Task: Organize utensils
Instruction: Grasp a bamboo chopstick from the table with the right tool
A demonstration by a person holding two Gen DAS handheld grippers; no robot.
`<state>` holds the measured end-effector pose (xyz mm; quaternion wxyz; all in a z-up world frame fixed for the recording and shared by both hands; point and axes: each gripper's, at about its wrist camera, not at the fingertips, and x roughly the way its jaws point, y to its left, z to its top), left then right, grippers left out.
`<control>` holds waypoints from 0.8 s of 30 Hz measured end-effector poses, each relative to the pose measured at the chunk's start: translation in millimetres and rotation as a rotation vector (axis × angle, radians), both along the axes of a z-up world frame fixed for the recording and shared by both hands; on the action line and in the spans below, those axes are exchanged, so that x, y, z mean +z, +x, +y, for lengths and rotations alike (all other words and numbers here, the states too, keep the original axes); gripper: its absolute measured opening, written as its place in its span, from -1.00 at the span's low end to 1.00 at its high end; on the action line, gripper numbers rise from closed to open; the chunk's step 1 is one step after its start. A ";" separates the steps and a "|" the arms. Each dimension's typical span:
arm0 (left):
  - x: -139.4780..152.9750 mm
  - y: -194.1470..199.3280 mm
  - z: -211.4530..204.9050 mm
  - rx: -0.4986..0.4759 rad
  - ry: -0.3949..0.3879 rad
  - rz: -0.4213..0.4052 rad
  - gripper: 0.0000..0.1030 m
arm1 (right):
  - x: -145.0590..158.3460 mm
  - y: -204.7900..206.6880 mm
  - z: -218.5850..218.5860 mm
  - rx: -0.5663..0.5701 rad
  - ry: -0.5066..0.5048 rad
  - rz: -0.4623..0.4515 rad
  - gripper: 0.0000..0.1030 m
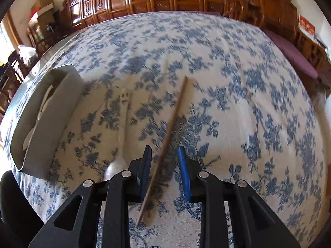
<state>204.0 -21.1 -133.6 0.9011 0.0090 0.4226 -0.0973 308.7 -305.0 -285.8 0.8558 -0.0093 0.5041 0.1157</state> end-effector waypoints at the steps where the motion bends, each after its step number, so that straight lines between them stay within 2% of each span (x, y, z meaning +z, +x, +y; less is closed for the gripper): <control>1: -1.4 -0.6 -2.1 -0.001 0.003 0.004 0.74 | -1.9 -0.3 -1.6 -0.004 -0.001 0.001 -0.49; 5: -7.5 -5.2 -7.7 -0.009 0.018 0.013 0.74 | -4.6 -1.5 0.0 0.011 -0.021 0.000 -0.51; 10: -10.9 -14.3 -9.0 -0.019 0.026 0.026 0.74 | -5.3 -5.2 10.2 0.051 -0.109 -0.010 -0.54; 12: -11.3 -17.9 -11.1 -0.027 0.031 0.027 0.74 | -4.4 -6.4 10.3 0.056 -0.117 -0.003 -0.74; 15: -11.7 -22.0 -14.8 -0.034 0.032 0.028 0.74 | -4.1 -11.2 6.5 0.060 -0.131 -0.002 -0.87; 24: -16.4 -21.0 -30.4 -0.052 0.018 0.047 0.74 | 2.8 -30.5 -28.7 0.029 -0.116 0.002 -0.89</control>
